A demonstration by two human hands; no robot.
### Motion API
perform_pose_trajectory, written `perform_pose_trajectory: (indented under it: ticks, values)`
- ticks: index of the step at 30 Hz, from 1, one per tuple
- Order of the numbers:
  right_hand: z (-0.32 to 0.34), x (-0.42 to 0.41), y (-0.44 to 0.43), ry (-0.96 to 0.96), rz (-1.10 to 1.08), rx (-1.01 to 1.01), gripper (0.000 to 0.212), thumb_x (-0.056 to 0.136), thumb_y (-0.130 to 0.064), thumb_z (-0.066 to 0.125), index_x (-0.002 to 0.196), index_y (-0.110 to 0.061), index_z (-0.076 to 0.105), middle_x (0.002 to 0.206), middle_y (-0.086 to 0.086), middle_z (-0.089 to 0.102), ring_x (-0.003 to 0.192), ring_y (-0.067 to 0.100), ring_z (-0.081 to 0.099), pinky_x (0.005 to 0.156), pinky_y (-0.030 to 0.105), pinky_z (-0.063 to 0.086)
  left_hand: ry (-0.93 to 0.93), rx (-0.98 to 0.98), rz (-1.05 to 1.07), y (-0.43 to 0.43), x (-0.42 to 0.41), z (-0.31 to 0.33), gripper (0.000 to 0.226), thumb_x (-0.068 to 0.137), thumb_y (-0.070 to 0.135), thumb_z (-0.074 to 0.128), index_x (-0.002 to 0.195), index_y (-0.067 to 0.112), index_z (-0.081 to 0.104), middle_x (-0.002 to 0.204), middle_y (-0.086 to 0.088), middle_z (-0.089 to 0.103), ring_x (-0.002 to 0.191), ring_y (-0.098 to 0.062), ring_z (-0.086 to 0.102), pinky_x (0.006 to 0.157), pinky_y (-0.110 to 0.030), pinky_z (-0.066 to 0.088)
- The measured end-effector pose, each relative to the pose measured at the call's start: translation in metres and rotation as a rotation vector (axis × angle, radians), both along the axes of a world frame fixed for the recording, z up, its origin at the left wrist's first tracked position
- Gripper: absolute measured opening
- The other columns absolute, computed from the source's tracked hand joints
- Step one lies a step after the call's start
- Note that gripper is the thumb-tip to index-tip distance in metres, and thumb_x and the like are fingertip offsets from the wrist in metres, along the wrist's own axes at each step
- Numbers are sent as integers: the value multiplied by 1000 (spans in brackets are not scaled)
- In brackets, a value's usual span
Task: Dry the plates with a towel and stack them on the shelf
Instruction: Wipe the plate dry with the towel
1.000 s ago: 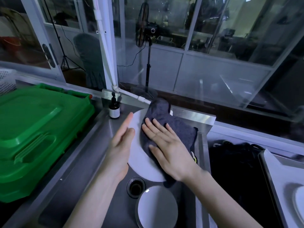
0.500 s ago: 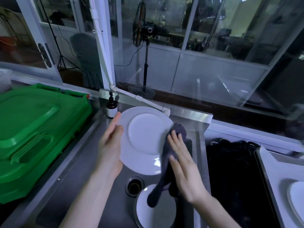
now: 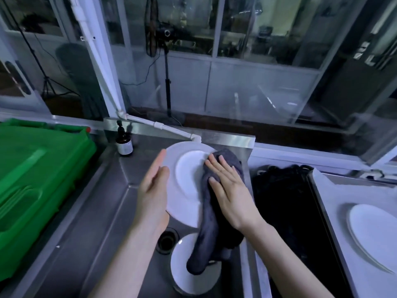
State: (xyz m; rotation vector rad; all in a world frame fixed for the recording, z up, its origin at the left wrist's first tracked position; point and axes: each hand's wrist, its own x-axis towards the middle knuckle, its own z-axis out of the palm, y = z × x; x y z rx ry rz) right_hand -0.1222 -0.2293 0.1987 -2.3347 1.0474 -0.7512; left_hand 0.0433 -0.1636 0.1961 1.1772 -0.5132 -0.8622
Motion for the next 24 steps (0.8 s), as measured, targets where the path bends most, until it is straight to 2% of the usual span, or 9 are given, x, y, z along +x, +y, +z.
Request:
perform_pose_trajectory:
  ticks: [3, 5, 8, 10, 13, 15, 17, 20, 24]
  values:
    - [-14, -34, 25, -141, 63, 121, 39, 103, -24, 41, 141, -31, 48, 152, -22, 37, 146, -4, 15, 121, 23, 8, 57, 41, 17, -5, 0, -1, 37, 104, 21, 52, 109, 51, 71, 131, 32, 61, 133, 2, 49, 119, -35, 31]
    - [-19, -50, 41, -301, 66, 311, 34, 102, -28, 44, 132, -29, 59, 142, -18, 52, 143, 2, 30, 118, 21, 20, 56, 80, 18, -10, -4, -3, 36, 103, 22, 53, 107, 53, 71, 130, 33, 61, 132, 3, 48, 119, -35, 32]
    - [-23, -73, 38, -618, -158, 523, 37, 99, -32, 48, 109, 0, 63, 105, 17, 67, 106, 35, 60, 94, 32, 42, 76, 119, 16, -21, -15, -4, 34, 103, 18, 52, 110, 47, 70, 131, 27, 62, 132, -2, 51, 116, -35, 37]
    - [-16, -85, 32, -667, -300, 473, 33, 98, -30, 48, 102, 0, 61, 92, 18, 64, 86, 33, 59, 80, 30, 45, 87, 121, 6, -28, -23, -1, 35, 104, 16, 49, 122, 41, 65, 129, 24, 63, 131, -7, 53, 109, -32, 43]
    - [-8, -100, 25, -535, -364, 381, 23, 89, -33, 48, 105, -34, 63, 79, -2, 60, 73, 4, 54, 66, 11, 42, 159, 114, -18, -40, -30, 5, 41, 105, 12, 44, 138, 32, 57, 123, 15, 66, 121, -13, 61, 99, -35, 51]
    - [-8, -109, 26, -382, -354, 359, 30, 85, -52, 51, 113, -44, 57, 73, -11, 53, 66, 0, 49, 62, 9, 41, 182, 135, -53, -47, -36, 11, 42, 105, 13, 45, 143, 30, 53, 130, 8, 65, 118, -16, 62, 95, -37, 53]
    - [-12, -119, 28, -126, -410, 127, 48, 80, -65, 57, 124, -49, 50, 83, -19, 48, 72, 3, 53, 63, 13, 44, 193, 161, -81, -53, -45, 17, 41, 104, 16, 49, 142, 31, 54, 129, 4, 64, 113, -17, 65, 85, -35, 57]
    - [-10, -129, 29, 86, -506, -204, 61, 78, -48, 72, 135, -37, 53, 95, -13, 45, 61, 8, 50, 45, 23, 47, 221, 213, -158, -62, -63, 26, 42, 98, 21, 63, 138, 33, 57, 120, 4, 69, 103, -17, 70, 70, -30, 59]
    - [-5, -152, 21, 65, -586, -408, 40, 77, -11, 78, 115, -20, 69, 109, -1, 58, 57, 18, 56, 36, 29, 41, 227, 290, -232, -71, -95, 27, 32, 95, 11, 65, 121, 29, 65, 109, 1, 72, 91, -20, 73, 67, -29, 55]
